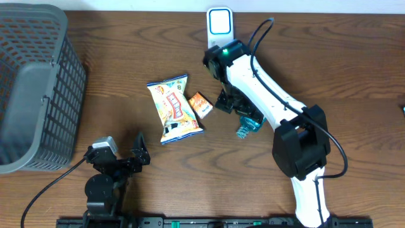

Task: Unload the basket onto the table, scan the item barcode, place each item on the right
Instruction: 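Bring the right gripper back and grasp the teal mouthwash bottle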

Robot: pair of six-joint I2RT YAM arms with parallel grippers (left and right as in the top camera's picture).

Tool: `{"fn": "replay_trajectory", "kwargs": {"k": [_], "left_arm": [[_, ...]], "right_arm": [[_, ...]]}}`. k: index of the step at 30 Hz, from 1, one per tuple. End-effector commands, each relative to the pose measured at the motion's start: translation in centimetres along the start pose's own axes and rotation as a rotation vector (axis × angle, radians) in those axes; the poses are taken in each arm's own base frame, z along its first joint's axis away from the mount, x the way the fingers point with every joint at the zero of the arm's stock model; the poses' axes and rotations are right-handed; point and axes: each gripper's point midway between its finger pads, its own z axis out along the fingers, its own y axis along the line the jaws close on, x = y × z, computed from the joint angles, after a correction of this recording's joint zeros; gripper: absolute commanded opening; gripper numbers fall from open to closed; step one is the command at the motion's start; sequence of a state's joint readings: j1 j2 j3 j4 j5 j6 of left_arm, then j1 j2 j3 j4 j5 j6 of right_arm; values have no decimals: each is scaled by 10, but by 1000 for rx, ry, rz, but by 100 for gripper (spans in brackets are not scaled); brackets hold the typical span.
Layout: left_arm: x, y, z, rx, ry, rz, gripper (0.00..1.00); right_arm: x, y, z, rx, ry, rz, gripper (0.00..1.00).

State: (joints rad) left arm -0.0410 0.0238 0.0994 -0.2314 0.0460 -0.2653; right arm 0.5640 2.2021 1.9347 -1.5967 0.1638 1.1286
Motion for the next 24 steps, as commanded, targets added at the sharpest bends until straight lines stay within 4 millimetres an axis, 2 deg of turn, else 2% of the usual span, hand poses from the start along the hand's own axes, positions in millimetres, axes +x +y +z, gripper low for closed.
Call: {"fn": "replay_trajectory", "kwargs": {"k": [1,5,11,24], "left_arm": [[12,7,3,-25,25,5,98],[12,7,3,-25,25,5,98],[12,7,3,-25,25,5,98],[12,7,3,-25,25,5,98]], "right_arm": [[-7,3,15,9,-40,1,99],[-16,10,38,-12,-61,3,99],[-23,-2,65,5,-7,100,99],[-50,6,80,-92,0,136,99]]}}
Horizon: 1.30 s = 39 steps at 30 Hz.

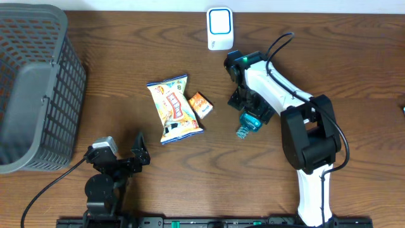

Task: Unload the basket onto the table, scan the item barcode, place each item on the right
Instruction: 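Bring the right gripper back and grasp the teal mouthwash bottle, then lift the mouthwash bottle and move it toward the scanner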

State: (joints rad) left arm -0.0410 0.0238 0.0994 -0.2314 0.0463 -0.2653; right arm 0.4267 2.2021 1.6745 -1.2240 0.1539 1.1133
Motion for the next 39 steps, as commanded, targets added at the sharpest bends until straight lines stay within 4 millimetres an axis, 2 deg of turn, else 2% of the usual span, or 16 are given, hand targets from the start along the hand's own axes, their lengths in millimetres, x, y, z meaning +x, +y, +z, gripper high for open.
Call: {"fn": "replay_trajectory", "kwargs": {"k": [1,3,7,10,12,14,16,17,23,31,39], "left_arm": [[12,7,3,-25,24,5,98],[12,7,3,-25,24,5,98],[12,7,3,-25,24,5,98],[12,7,3,-25,24,5,98],[12,7,3,-25,24,5,98],[12,7,3,-25,24,5,98],[12,7,3,-25,24,5,98],[12,7,3,-25,24,5,98],[12,7,3,-25,24,5,98],[12,7,3,-25,24,5,98],[12,7,3,-25,25,5,98]], "right_arm": [[-5,-4,12,2,-1,7,95],[-7,-6,22,-3,-1,20,83],[-7,-17,49,-2,29,53,69],[2,-23,63,-7,88,67,64],[8,-24,65,-11,116,68,49],[15,-23,65,-22,151,39,27],[22,-18,63,-56,195,-22,14],[26,-13,62,-82,221,-25,11],[33,9,57,-197,273,-69,11],[46,49,38,-462,354,-274,6],[40,60,27,-580,365,-350,9]]}}
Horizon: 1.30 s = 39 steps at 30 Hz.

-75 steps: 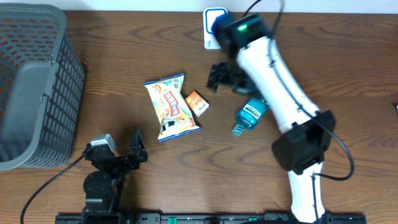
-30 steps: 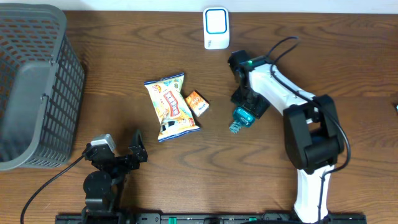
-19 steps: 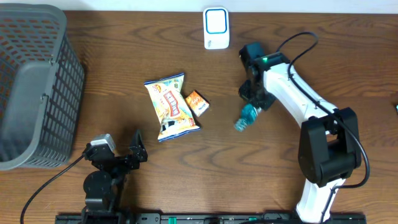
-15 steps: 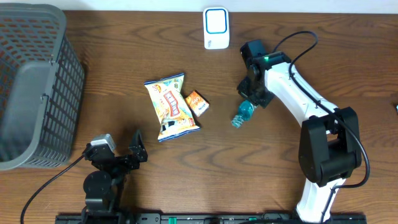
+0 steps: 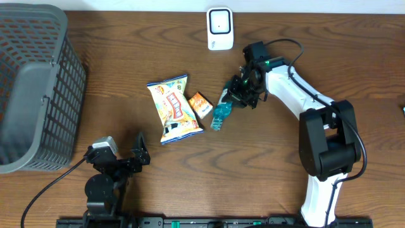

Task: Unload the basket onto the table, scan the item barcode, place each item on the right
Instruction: 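Lift the mouthwash bottle and move it toward the scanner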

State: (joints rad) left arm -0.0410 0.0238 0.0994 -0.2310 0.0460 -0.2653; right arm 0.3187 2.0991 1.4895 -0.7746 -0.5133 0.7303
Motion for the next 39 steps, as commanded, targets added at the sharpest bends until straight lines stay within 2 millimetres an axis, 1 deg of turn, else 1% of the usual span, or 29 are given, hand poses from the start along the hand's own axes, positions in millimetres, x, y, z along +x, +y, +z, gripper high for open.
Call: {"fn": "replay_trajectory", "kwargs": {"k": [1,4,6,8,10,13,14,16,19,21,26,30,35,37,39], "left_arm": [[12,7,3,-25,26,5,98],[12,7,3,-25,25,5,98],[12,7,3,-25,25,5,98],[12,7,3,-25,25,5,98],[12,7,3,-25,25,5,98],[12,7,3,-25,25,5,98],[12,7,3,-25,25,5,98],[12,7,3,-25,26,5,98],[12,7,3,-25,26,5,98],[12,7,3,-25,25,5,98],[12,7,3,-25,26,5,98],[12,7,3,-25,25,5,98],[12,7,3,-25,25,5,98],[12,7,3,-25,25,5,98],[12,7,3,-25,26,5,98]], "right_arm": [[9,-49,39,85,96,-6,9],[2,-36,40,18,80,-129,9],[-2,-30,42,-6,61,-222,3],[-2,-21,43,-42,56,-310,1],[1,-4,42,-131,63,-419,1],[11,29,32,-345,79,-635,4],[12,36,27,-408,77,-688,4],[13,44,18,-491,71,-746,4],[15,48,4,-594,70,-809,3],[13,47,-2,-622,64,-816,3],[6,40,0,-579,45,-808,3],[7,37,5,-544,49,-810,4],[10,36,6,-543,59,-812,4],[13,40,3,-574,69,-811,4],[18,46,-4,-643,88,-807,4]]}}
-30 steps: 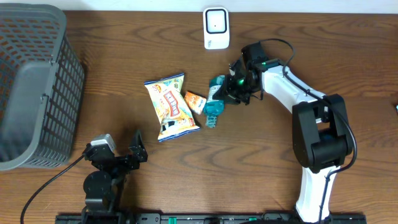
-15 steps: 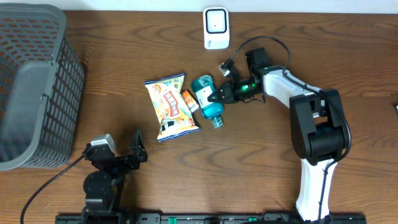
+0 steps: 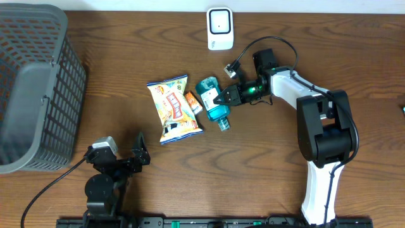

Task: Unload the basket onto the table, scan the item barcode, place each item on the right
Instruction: 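Lift the mouthwash bottle and move it toward the scanner, then lower the mouthwash bottle onto the snack bag and release it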

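Note:
My right gripper (image 3: 226, 97) is shut on a teal bottle (image 3: 211, 102) and reaches left from the right arm. The bottle sits held beside the snack bag, its neck and cap (image 3: 223, 124) pointing toward the front. It covers part of a small orange packet (image 3: 191, 101). The white barcode scanner (image 3: 219, 28) stands at the back edge, beyond the bottle. My left gripper (image 3: 140, 151) rests folded at the front left, far from the items; its jaws are too dark to read.
A yellow snack bag (image 3: 173, 108) lies left of the bottle. A large grey mesh basket (image 3: 38, 82) fills the far left. The right arm's cable (image 3: 266, 43) loops above its wrist near the scanner.
The right gripper has moved left with the teal bottle. The bottle now lies over the orange packet beside the snack bag and has turned, cap toward the front. The left arm has not moved.
The right gripper was first over the teal bottle lying right of the orange packet. Then it sat down at the bottle. Later it held the bottle tilted between packet and scanner side, and now holds it next to the snack bag.

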Robot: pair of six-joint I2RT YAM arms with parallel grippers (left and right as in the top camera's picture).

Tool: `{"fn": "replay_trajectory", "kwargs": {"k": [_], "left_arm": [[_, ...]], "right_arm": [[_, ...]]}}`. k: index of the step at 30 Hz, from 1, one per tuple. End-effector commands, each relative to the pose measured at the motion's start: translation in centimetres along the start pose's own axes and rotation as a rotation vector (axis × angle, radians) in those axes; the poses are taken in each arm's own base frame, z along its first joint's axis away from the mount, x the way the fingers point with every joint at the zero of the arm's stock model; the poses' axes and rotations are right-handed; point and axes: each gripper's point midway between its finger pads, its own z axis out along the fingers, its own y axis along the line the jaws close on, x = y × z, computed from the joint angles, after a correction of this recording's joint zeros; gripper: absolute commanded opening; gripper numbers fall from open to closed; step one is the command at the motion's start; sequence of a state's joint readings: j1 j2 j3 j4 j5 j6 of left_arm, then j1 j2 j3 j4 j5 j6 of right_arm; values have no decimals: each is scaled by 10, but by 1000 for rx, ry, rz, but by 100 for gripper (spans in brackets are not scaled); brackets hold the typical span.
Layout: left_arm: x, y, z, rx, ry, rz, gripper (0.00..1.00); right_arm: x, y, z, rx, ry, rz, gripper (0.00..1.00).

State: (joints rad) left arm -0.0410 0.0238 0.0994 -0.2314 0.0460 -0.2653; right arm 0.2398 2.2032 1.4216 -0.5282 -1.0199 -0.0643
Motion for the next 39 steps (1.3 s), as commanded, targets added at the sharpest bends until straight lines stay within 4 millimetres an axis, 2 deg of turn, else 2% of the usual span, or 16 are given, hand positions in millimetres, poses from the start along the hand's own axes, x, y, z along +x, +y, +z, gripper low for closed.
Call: {"fn": "replay_trajectory", "kwargs": {"k": [1,5,9,13,18,21,29,34,39], "left_arm": [[12,7,3,-25,25,5,98],[12,7,3,-25,25,5,98],[12,7,3,-25,25,5,98],[12,7,3,-25,25,5,98],[12,7,3,-25,25,5,98],[12,7,3,-25,25,5,98],[12,7,3,-25,25,5,98],[12,7,3,-25,25,5,98],[12,7,3,-25,25,5,98]], "right_arm": [[-4,31,-5,-173,-21,-37,4],[-10,52,-23,-339,-59,-27,4],[-17,71,-51,-516,-114,-17,7],[-19,61,-64,-508,-124,90,4],[-21,55,-72,-502,-145,101,5],[-21,55,-73,-502,-145,106,1],[-13,61,-73,-510,-114,201,1],[-10,85,-85,-509,-118,183,1],[-11,126,-108,-482,-137,95,1]]}}
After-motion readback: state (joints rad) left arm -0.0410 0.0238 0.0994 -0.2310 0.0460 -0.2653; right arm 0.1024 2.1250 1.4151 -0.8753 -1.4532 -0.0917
